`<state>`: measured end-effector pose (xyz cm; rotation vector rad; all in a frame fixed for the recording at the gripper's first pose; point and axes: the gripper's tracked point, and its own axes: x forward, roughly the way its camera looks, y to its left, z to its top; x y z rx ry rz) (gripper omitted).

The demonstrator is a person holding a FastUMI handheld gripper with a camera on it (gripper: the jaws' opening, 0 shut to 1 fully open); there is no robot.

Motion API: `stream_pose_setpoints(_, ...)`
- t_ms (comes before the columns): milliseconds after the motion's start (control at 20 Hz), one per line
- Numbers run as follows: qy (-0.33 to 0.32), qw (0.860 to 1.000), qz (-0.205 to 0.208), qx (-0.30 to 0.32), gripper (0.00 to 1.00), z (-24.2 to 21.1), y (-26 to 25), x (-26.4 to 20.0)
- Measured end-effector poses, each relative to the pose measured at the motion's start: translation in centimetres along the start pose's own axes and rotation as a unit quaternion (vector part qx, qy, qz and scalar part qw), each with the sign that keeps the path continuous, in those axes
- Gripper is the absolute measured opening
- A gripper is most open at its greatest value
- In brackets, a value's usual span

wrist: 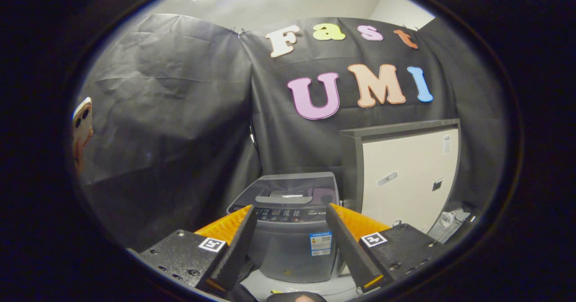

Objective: Put the clothes into the washing machine and then close the washing machine lid.

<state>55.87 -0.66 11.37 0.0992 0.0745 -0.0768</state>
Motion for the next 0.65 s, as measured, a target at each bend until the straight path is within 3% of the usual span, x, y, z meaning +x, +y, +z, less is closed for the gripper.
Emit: stream_pose_setpoints(650, -0.014, 1.0, -0.023, 0.0, 0.94, -0.4, -1.0, -0.8)
